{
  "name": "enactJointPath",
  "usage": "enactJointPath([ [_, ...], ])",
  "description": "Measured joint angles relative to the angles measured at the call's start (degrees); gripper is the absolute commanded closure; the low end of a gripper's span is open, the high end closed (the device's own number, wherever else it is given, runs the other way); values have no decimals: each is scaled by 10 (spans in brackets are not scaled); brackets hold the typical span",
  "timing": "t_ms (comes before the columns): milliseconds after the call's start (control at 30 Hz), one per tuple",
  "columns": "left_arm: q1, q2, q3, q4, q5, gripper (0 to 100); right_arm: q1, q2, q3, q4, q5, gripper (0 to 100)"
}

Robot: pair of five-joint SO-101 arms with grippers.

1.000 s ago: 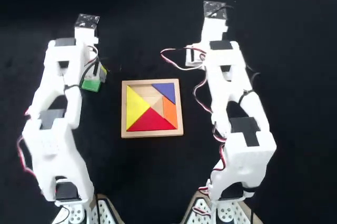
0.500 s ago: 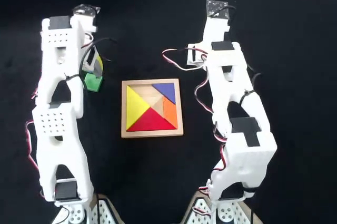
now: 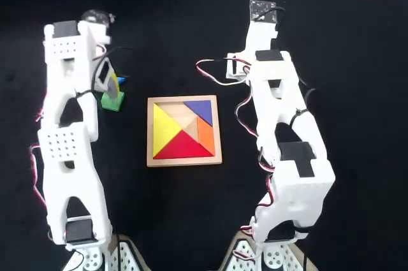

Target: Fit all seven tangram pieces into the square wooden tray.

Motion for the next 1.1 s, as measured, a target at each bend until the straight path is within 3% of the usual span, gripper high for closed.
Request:
enactJointPath([
  [533, 4, 140, -204, 5, -2, 741, 0, 0, 0, 0, 36, 984],
  [633, 7, 141, -213, 5, -1, 701, 0, 0, 0, 0, 36, 984],
  [1100, 25, 148, -219, 1, 20, 701, 0, 0, 0, 0, 36, 984],
])
